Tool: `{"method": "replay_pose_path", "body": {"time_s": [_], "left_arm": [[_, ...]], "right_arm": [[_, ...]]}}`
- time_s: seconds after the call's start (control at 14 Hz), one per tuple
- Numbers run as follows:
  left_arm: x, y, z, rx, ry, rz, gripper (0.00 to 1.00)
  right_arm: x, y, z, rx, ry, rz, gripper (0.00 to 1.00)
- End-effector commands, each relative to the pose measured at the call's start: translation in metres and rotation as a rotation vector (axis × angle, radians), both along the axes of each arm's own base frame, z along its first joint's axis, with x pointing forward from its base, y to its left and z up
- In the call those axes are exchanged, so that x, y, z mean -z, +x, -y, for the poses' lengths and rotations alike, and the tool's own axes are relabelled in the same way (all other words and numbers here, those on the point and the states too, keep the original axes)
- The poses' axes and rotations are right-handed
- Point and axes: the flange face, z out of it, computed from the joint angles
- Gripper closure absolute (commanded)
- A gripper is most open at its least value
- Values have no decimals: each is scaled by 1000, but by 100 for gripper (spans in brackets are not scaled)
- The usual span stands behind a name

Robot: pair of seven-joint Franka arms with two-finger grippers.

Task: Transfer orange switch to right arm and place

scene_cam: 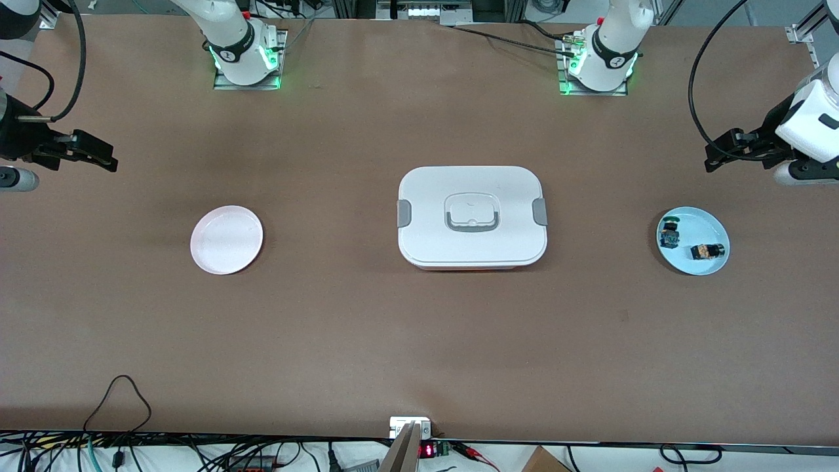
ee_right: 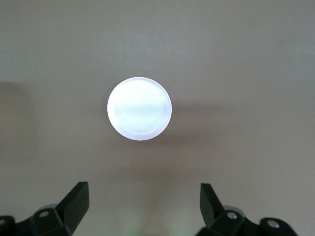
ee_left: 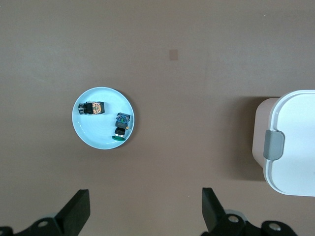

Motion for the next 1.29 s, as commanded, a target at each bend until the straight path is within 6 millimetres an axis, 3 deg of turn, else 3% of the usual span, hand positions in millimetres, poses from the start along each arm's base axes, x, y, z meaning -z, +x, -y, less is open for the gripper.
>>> {"method": "replay_pose_path", "body": {"time_s": [0.0,0.71,1.0,1.14,1.21], "left_arm": [[-6,1,1,6,-10,-5,0],[1,2,-2,0,-2,-32,0],[23,4,-12,-25,5,-112,0],[37,19,-34,-59,-12,-129,0],[56,28,-48,-86,-13,-162,0]], "right_arm": [[-7,-3,-3,12,10,2,0],[-7,-3,-3,10,11,2,0],[-7,-3,4,13,11,2,0],[-8,-2,-1,16,10,3,0],[-7,-3,-2,13,10,2,0]]}}
